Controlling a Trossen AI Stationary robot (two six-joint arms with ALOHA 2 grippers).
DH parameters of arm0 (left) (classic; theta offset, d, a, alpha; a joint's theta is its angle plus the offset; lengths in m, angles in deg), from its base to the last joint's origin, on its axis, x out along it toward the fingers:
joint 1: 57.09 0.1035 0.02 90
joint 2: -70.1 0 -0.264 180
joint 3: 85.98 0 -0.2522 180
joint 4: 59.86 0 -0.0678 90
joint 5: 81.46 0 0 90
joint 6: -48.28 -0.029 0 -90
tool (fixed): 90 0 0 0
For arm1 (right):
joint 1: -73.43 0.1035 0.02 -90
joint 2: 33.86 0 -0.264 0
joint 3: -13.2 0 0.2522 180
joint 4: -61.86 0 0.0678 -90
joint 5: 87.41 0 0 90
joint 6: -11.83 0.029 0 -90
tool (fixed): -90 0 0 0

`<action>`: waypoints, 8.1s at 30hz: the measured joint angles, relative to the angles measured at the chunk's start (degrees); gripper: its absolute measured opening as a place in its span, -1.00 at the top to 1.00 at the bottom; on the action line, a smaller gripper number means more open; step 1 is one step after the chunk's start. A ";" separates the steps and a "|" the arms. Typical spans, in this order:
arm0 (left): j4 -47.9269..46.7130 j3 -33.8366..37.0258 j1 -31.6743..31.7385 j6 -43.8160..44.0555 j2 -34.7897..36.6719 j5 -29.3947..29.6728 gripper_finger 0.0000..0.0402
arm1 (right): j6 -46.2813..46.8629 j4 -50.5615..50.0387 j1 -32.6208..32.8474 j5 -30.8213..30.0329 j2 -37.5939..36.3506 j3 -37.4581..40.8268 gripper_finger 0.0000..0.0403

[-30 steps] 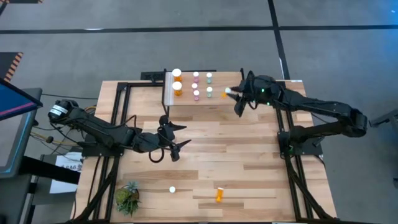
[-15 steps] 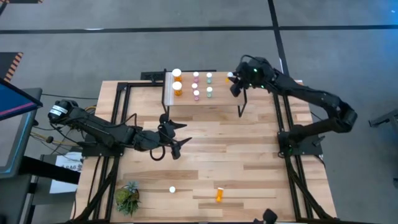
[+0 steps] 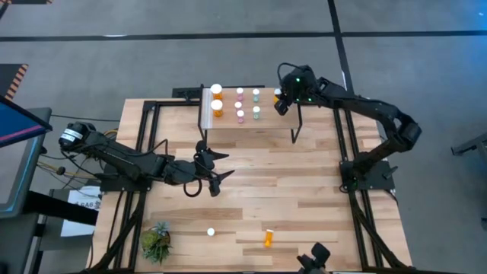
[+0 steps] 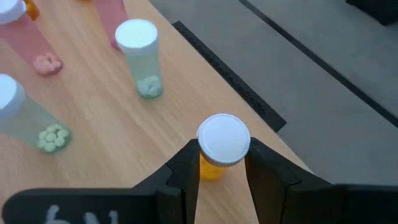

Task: Pick and place medicine bottles onto shelf by color
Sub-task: Put the top orange pill bottle on the shelf, then adjust the pink pill bottles

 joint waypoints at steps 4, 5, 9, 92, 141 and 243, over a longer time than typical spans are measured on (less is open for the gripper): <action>0.24 0.01 0.00 0.00 0.00 0.01 -0.33 | -0.62 0.34 -0.25 -0.02 0.62 -0.09 0.35; 0.22 0.01 0.00 0.00 0.00 0.01 -0.33 | -0.71 0.53 -0.23 -0.04 0.66 -0.09 0.35; 0.20 0.02 0.00 0.00 0.00 0.00 -0.33 | -0.74 0.57 0.20 -0.21 0.67 -0.09 0.35; -63.11 -58.69 37.28 3.99 -25.11 -23.10 -0.33 | 10.30 -10.38 31.28 -6.85 -21.06 0.04 -0.22; -76.30 -75.69 42.60 12.76 -45.00 -29.82 -0.33 | 11.79 -15.87 34.93 -9.64 -21.06 0.04 -0.10; -70.80 -75.69 44.87 11.04 -44.89 -28.44 0.45 | 11.72 -15.31 34.93 -9.62 -21.06 0.04 -0.10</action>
